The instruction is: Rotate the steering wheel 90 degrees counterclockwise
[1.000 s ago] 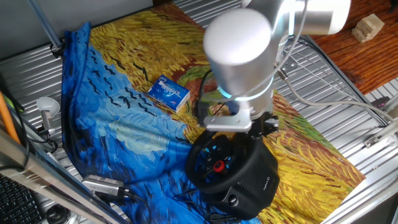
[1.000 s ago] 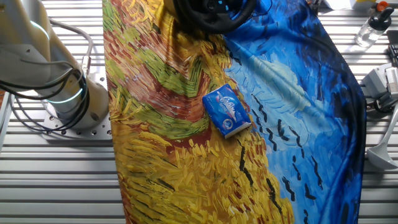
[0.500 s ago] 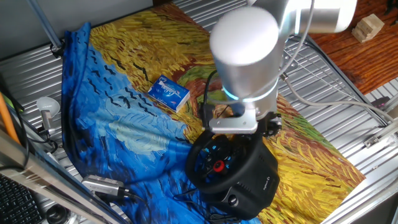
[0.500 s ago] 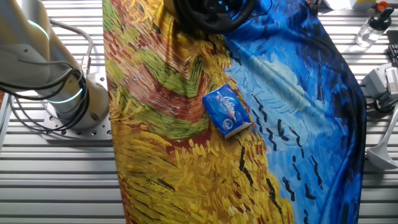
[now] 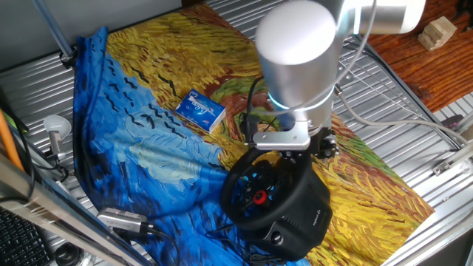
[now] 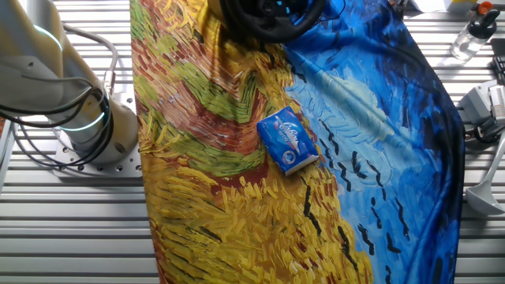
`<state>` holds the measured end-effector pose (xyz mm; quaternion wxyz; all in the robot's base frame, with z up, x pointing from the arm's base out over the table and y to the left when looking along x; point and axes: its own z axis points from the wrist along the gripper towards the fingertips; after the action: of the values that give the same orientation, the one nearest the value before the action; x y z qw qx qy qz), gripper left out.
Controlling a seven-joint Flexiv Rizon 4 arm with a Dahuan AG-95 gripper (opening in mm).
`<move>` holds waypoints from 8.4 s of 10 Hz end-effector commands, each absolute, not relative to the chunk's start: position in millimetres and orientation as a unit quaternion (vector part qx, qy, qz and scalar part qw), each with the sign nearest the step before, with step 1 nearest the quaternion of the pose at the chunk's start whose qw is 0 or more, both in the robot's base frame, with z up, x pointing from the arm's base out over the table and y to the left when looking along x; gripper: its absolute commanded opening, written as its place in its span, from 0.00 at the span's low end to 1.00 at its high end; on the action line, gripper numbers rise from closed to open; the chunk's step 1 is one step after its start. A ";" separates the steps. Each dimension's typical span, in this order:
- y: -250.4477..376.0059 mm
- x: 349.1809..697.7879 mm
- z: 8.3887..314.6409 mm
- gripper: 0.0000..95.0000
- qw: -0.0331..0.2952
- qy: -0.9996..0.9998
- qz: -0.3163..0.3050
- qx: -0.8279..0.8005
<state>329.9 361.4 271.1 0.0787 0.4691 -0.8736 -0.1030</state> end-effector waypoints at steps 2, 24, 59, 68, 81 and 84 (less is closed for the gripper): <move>363.3 331.8 268.8 0.40 0.075 -0.876 -0.103 0.465; 358.3 331.1 245.8 0.00 0.033 -0.860 -0.074 0.504; 325.3 305.1 242.5 0.60 -0.028 -0.789 -0.002 0.614; 267.9 321.2 273.0 0.20 0.024 -0.835 0.000 0.549; 148.5 395.9 202.2 0.20 0.022 -0.844 0.010 0.536; 141.6 402.8 191.0 0.00 0.032 -0.852 -0.003 0.522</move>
<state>404.6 142.5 190.1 0.0334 0.5216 -0.8526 -0.0016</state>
